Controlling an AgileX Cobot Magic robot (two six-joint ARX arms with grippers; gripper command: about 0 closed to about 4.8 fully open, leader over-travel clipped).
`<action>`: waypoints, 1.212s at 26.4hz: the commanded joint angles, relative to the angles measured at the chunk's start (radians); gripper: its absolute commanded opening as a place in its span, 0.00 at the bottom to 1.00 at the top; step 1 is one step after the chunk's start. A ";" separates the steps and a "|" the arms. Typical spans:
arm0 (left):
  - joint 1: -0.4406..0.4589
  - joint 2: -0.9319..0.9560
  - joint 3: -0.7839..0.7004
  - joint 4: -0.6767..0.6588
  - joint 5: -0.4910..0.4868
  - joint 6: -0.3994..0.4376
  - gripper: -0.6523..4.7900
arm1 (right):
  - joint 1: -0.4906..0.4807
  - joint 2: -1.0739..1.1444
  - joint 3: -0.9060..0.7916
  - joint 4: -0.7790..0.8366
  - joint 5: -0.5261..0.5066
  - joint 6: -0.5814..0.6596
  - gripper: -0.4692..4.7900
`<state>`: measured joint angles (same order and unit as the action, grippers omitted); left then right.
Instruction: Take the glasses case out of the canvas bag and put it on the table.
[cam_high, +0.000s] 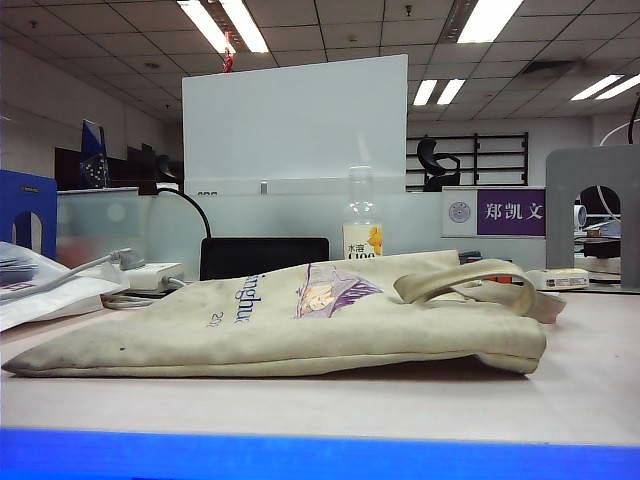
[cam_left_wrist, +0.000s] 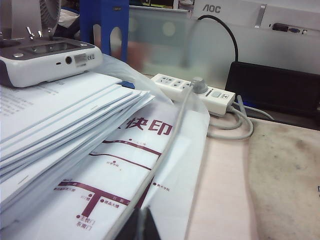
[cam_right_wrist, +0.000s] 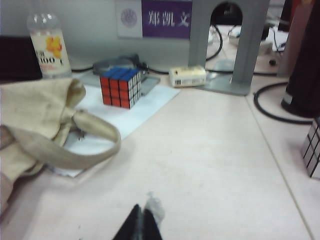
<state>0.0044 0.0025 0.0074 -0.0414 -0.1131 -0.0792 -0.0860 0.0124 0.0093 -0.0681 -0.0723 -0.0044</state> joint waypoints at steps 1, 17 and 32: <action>-0.001 0.000 0.001 0.013 0.001 0.000 0.11 | -0.001 0.000 -0.008 0.050 -0.001 0.005 0.09; -0.075 0.128 0.082 0.079 0.229 -0.182 0.11 | 0.000 0.000 -0.008 0.044 -0.092 0.153 0.09; -0.526 1.691 1.303 -0.092 0.351 -0.227 0.56 | -0.002 -0.004 -0.003 0.047 -0.115 0.301 0.09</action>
<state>-0.5018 1.6299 1.2171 0.0139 0.1940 -0.2634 -0.0883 0.0120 0.0093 -0.0387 -0.1848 0.2760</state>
